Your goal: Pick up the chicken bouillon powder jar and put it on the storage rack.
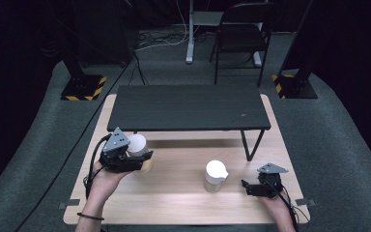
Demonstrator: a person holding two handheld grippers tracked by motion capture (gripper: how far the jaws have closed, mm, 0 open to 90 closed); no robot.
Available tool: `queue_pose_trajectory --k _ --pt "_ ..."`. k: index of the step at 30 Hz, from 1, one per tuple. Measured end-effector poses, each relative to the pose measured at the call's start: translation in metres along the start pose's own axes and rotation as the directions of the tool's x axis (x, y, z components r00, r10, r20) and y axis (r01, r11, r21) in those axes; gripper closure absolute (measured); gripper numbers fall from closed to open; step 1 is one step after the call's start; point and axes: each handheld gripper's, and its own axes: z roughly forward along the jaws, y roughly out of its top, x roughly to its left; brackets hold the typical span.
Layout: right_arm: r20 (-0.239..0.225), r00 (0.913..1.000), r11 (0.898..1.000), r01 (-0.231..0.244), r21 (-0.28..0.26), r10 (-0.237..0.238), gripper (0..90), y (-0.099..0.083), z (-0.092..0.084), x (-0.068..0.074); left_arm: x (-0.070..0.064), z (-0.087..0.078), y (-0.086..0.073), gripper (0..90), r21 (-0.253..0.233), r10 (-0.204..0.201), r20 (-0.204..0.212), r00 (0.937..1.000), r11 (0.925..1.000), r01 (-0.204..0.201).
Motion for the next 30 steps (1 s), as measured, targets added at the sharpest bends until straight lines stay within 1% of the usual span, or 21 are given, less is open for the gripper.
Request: queue_pose_trajectory --k 3,5,12,15,16,19,26,30 --pt "0.000 1.0000 1.000 0.000 0.000 0.000 9.1 0.000 0.000 0.000 0.001 -0.004 0.008 34.4 -0.003 0.000 -0.001 1.0000 1.0000 0.000" --pt "0.000 1.0000 1.000 0.000 0.000 0.000 9.1 0.000 0.000 0.000 0.001 -0.006 0.013 34.4 -0.002 0.008 -0.003 1.0000 1.0000 -0.008" --pt "0.000 1.0000 1.000 0.000 0.000 0.000 9.1 0.000 0.000 0.000 0.002 -0.013 0.031 34.4 0.000 0.017 -0.005 0.9999 0.9999 -0.017" --pt "0.000 1.0000 1.000 0.000 0.000 0.000 9.1 0.000 0.000 0.000 0.003 -0.014 0.036 34.4 -0.002 0.014 -0.003 0.9999 0.9999 -0.014" --pt "0.000 1.0000 1.000 0.000 0.000 0.000 9.1 0.000 0.000 0.000 0.004 -0.015 0.040 34.4 -0.002 0.013 -0.002 0.9999 0.9999 -0.013" --pt "0.000 1.0000 1.000 0.000 0.000 0.000 9.1 0.000 0.000 0.000 0.005 -0.016 0.046 34.4 -0.003 0.011 -0.003 0.9999 0.9999 -0.011" --pt "0.000 1.0000 1.000 0.000 0.000 0.000 9.1 0.000 0.000 0.000 0.008 -0.019 0.062 34.4 -0.005 0.018 0.000 0.9998 0.9998 -0.018" --pt "0.000 1.0000 1.000 0.000 0.000 0.000 9.1 0.000 0.000 0.000 0.012 -0.019 0.069 34.4 -0.013 0.008 0.009 0.9999 0.9999 -0.008"
